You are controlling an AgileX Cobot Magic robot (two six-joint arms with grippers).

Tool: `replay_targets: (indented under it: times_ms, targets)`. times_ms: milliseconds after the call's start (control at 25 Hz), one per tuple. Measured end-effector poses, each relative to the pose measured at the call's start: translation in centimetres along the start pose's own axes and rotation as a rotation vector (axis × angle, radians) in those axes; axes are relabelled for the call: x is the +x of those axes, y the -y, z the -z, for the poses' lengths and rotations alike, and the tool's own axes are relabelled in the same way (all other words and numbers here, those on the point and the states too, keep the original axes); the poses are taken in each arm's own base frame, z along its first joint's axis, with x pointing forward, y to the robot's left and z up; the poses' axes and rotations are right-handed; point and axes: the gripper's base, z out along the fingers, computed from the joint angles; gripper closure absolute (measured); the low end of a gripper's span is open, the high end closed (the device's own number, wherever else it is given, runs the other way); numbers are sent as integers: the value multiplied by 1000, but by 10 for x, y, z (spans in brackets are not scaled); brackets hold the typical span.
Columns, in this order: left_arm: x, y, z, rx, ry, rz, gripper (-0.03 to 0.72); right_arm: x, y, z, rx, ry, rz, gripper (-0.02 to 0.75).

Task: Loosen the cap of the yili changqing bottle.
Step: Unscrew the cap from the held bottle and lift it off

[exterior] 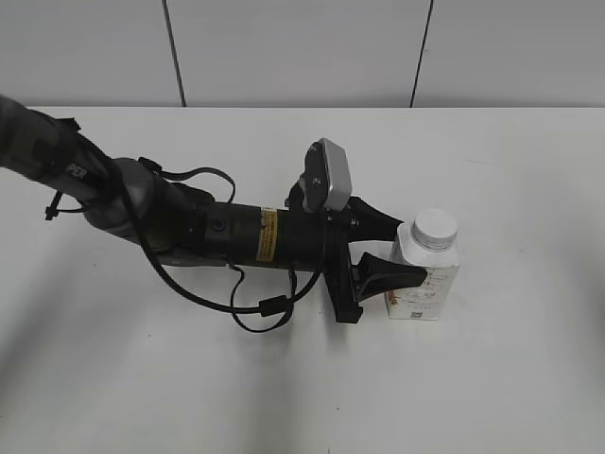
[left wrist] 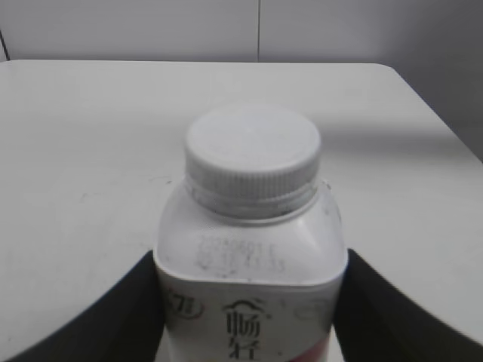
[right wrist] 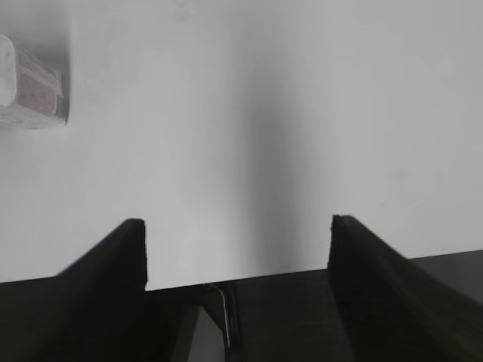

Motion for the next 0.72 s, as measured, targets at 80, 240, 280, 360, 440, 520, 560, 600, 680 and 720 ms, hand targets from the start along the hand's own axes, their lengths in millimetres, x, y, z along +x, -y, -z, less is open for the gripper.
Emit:
replay_targets:
  times_ms: [80, 240, 280, 360, 440, 520, 560, 600, 680, 720]
  targets:
    - [0, 0, 0, 1, 1, 0, 276, -8, -1, -10, -15, -45, -13, 165]
    - [0, 0, 0, 1, 1, 0, 276, -20, -2, -35, -27, -147, -24, 269]
    - [0, 0, 0, 1, 1, 0, 276, -22, -2, -41, -28, -172, -26, 296]
    - [0, 0, 0, 1, 2, 0, 276, -25, -4, -52, -42, -213, -34, 323]
    - [0, 0, 0, 1, 2, 0, 276, -29, -7, -61, -75, -251, -51, 334]
    - [0, 0, 0, 1, 2, 0, 276, -34, -10, -68, -110, -275, -64, 339]
    - [0, 0, 0, 1, 2, 0, 276, -37, -11, -70, -127, -283, -68, 339]
    - [0, 0, 0, 1, 2, 0, 276, -39, -12, -72, -137, -288, -70, 339]
    - [0, 0, 0, 1, 2, 0, 276, -47, -14, -75, -152, -290, -70, 339]
    - [0, 0, 0, 1, 2, 0, 276, -50, -15, -75, -158, -288, -71, 340]
